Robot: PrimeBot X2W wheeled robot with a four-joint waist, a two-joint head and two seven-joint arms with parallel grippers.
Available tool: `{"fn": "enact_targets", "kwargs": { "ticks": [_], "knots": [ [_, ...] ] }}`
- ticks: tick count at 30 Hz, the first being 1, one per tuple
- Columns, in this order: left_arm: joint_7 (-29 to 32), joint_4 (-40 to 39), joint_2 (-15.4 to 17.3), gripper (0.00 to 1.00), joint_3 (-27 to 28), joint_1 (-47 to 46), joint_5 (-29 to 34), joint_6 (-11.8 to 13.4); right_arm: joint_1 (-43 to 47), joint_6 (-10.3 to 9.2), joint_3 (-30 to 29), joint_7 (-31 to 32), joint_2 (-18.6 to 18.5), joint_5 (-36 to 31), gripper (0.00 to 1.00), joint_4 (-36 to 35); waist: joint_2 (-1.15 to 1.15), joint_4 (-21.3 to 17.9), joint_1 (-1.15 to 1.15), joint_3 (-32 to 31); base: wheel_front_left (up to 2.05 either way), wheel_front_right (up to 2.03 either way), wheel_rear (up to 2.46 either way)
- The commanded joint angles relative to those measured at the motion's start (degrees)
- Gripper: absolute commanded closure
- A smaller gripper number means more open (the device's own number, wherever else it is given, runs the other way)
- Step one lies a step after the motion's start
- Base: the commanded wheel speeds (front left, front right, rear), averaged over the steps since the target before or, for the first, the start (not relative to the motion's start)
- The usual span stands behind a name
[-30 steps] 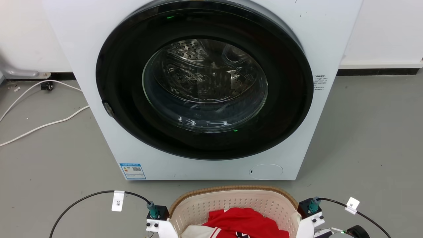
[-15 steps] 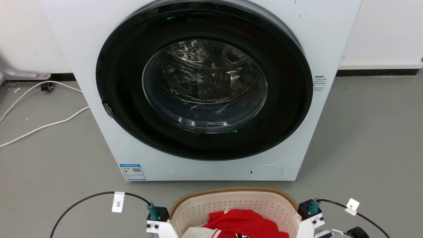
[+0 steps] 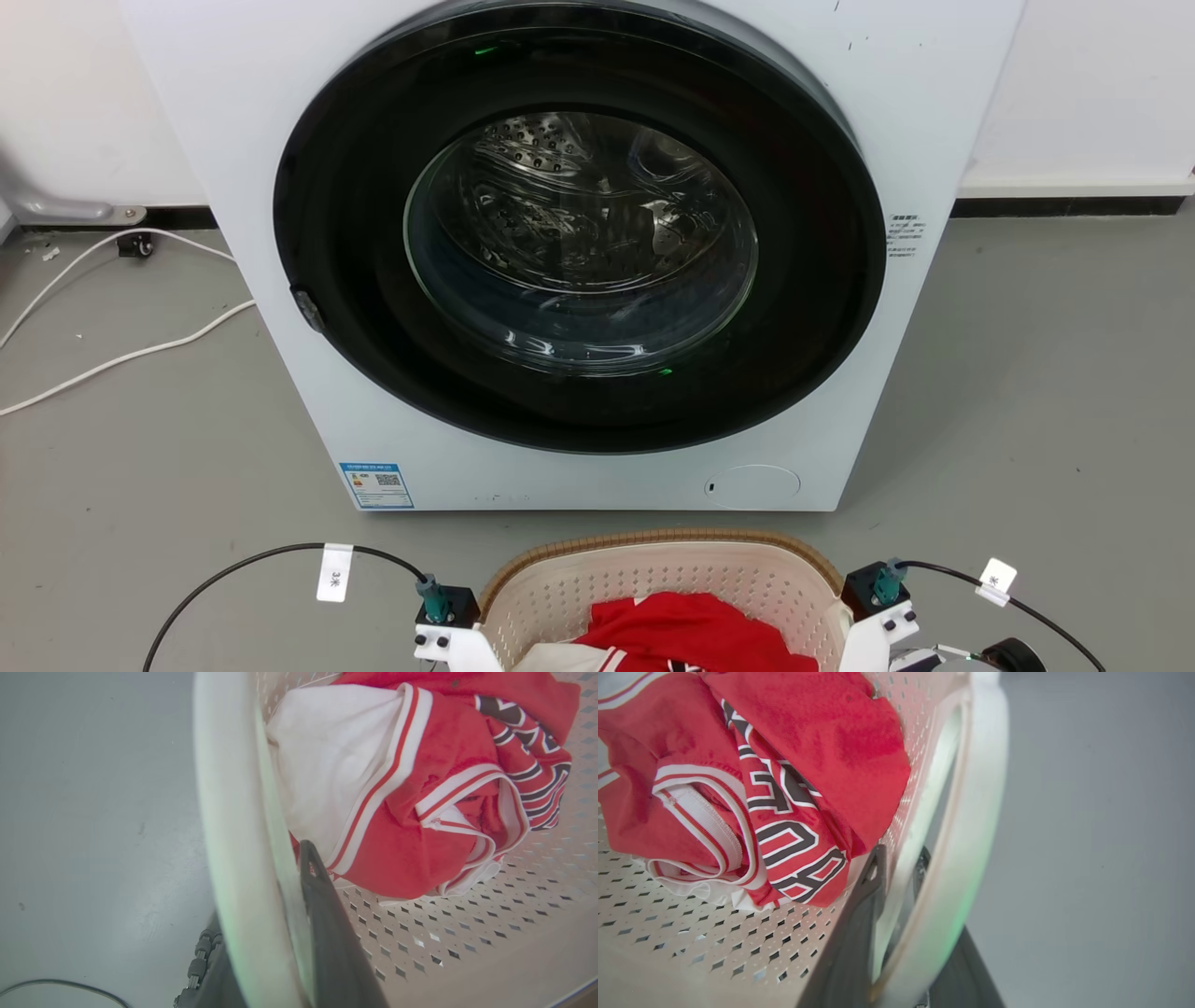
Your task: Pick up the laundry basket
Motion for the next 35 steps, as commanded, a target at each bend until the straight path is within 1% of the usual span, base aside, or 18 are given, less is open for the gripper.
{"fn": "enact_targets", "kwargs": {
  "ticks": [1, 35],
  "knots": [
    [-0.19, -0.76, -0.15, 1.0, -0.32, -0.44, -0.21, -0.99, -1.08, -0.02, 0.49, -0.61, -0.42, 0.26, 1.0, 0.1, 0.0, 0.02, 0.0, 0.02, 0.0, 0.0, 0.0],
    [0.0, -0.79, 0.42, 1.0, -1.78, -0.71, -1.48, -0.99, -1.67, -0.02, 4.8, -1.1, -0.08, 4.88, 1.0, 0.94, 0.0, 0.15, 0.0, 0.02, 0.0, 0.0, 0.0]
  ]
}}
